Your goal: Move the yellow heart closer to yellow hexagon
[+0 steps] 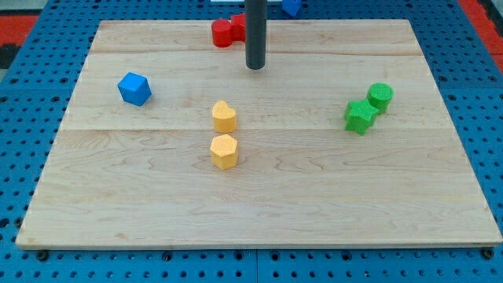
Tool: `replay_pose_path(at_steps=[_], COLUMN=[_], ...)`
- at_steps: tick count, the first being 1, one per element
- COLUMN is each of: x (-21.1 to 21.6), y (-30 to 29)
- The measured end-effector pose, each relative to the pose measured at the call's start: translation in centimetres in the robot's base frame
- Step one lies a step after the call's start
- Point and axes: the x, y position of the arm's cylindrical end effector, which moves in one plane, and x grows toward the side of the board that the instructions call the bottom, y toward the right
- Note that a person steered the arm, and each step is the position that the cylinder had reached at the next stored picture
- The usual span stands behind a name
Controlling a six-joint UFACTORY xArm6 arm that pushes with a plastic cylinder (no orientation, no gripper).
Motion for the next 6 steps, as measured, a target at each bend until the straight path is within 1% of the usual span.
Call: replay_pose_path(at_steps=[1,2,3,4,5,6], x=[0.1,1.1,4.7,9.9,10.1,10.1], y=[-1.5,-3.3,-4.8,-6.2,-4.8,-5.0])
